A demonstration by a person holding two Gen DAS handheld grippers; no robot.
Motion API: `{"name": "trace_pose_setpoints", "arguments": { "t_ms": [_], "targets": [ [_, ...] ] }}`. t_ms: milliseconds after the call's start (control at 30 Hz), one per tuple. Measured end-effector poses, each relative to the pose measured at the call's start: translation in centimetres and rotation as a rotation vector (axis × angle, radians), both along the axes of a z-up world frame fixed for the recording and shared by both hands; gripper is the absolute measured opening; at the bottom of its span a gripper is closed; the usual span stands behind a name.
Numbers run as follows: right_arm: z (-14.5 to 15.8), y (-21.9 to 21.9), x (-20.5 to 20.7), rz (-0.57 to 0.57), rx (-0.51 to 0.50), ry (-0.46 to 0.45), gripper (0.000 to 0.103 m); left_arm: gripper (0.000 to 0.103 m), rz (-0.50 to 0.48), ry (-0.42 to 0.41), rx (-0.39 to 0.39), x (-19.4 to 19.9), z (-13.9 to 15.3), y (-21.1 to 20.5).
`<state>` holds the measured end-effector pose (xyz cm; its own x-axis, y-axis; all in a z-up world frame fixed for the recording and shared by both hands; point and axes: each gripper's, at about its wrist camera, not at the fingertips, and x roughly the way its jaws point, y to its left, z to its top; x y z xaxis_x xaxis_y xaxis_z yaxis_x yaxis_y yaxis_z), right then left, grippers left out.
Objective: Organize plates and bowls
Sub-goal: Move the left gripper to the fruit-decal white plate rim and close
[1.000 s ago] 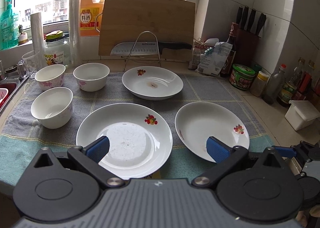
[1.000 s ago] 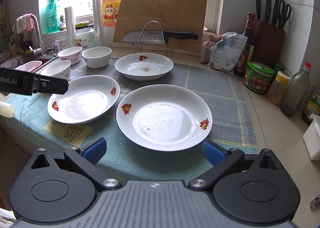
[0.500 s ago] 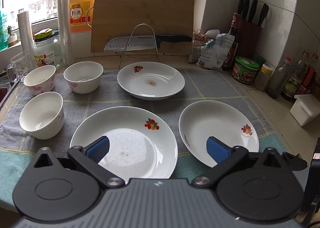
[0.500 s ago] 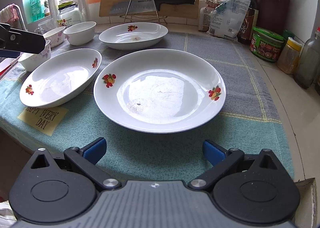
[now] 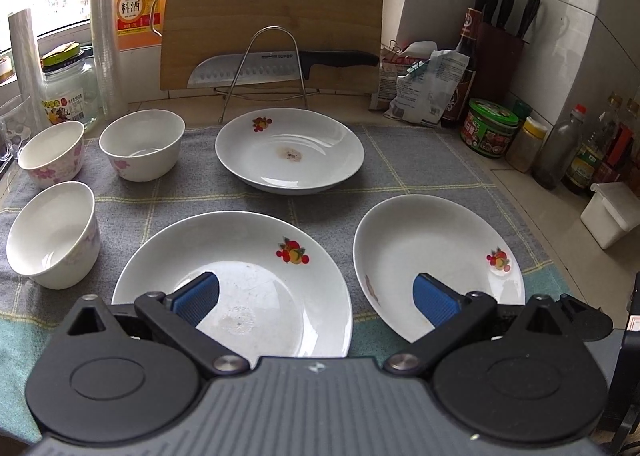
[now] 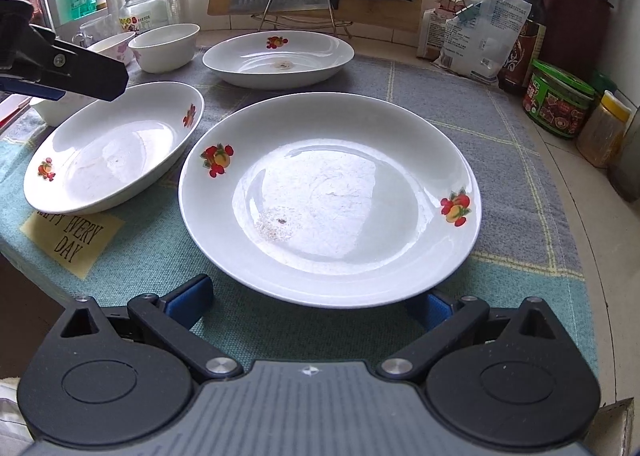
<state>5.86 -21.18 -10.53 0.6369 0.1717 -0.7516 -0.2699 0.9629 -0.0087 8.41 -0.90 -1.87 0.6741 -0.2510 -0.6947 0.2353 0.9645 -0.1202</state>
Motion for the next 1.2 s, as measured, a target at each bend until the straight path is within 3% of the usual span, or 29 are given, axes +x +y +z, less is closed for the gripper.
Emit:
{"name": "trace_pose_setpoints", "arguments": {
  "t_ms": [200,600,900,1200],
  "targets": [
    [0.0,0.1,0.2,-0.013,-0.003,0.007,0.103,0.102,-0.032,0.003,-0.011,0.6,0.0,-0.6],
    [-1.1,-0.6,-1.7,-0.039,0.043,-0.148,0.103,0.102,-0.143,0.012,-0.018,3.0,0.2,-2.9],
    [-1.9,-0.7,-2.5,-0.057,0.050,-0.241,0.103,0.102,-0.253,0.017,0.026,4.8,-0.1,-5.0],
    [-1.4,-1.1,-1.9,-0.067,0.025,-0.219,0.103,0.102,-0.347,0.012,0.085,6.8,0.2,-6.1]
  ]
}}
